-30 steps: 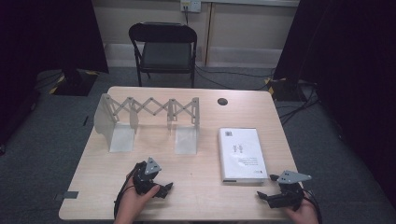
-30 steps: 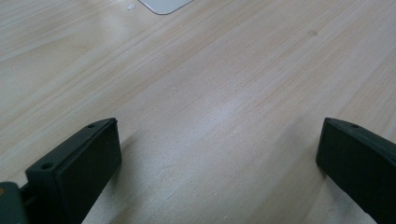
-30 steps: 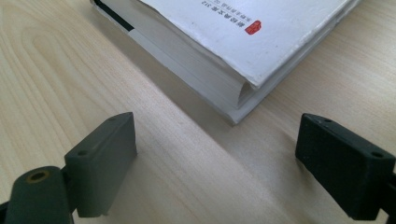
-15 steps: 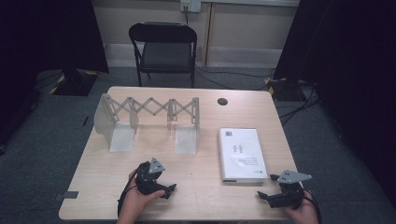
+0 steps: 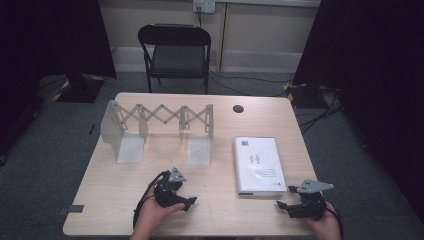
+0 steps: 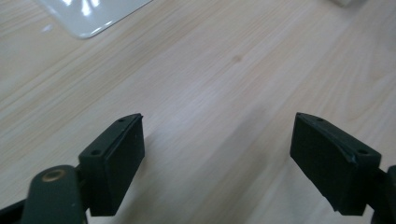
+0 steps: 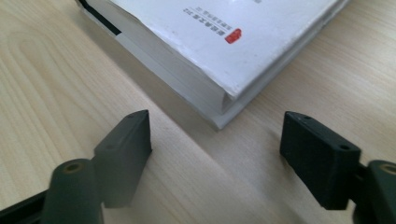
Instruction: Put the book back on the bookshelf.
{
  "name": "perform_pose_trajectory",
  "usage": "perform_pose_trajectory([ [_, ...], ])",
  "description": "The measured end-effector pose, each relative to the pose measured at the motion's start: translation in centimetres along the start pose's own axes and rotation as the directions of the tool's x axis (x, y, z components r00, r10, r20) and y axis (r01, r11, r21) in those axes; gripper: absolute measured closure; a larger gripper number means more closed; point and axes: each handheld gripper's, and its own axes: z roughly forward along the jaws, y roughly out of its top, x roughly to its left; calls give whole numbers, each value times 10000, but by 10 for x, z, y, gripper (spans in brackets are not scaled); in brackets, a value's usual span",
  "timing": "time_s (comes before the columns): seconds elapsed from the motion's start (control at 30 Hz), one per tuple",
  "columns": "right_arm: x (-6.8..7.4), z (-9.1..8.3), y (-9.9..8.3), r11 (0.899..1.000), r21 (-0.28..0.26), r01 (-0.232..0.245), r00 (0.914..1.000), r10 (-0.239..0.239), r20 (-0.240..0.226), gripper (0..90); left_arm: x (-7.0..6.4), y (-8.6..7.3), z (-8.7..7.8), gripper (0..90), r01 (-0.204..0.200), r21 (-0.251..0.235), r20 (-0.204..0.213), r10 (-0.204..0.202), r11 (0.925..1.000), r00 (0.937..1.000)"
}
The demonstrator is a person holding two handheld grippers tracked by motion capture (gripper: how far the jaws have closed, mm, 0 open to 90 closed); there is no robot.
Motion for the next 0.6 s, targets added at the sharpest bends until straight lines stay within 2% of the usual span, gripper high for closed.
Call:
perform_pose_trajectory([
  [0.03,0,0,0,10000,0,0,10000,0,0,259,0,0,0,184,0,0,0,0,10000,10000],
  [0.07,2,0,2,9999,68,103,9999,-103,-14,284,-6,6,2,185,-326,122,136,324,9994,9994],
  [0.13,2,1,3,9998,65,168,9999,-168,-6,292,-11,9,4,185,-391,139,207,388,9991,9990],
  [0.2,5,2,6,9995,129,273,9996,-272,-40,336,-20,17,7,190,-714,178,418,706,9973,9966],
  [0.23,5,2,6,9995,129,273,9996,-272,-40,336,-20,17,7,192,-714,178,418,706,9973,9966],
  [0.33,7,3,9,9994,117,340,9994,-341,53,354,-32,29,13,196,-1114,280,674,1094,9934,9917],
  [0.4,7,3,9,9994,99,323,9995,-323,51,357,-35,33,14,195,-1227,239,767,1206,9922,9897],
  [0.43,7,2,10,9998,47,200,9998,-201,52,374,-38,38,15,200,-1377,213,747,1358,9902,9879],
  [0.6,6,2,10,9999,51,102,9999,-102,69,389,-43,46,22,197,-1486,330,942,1449,9883,9849],
])
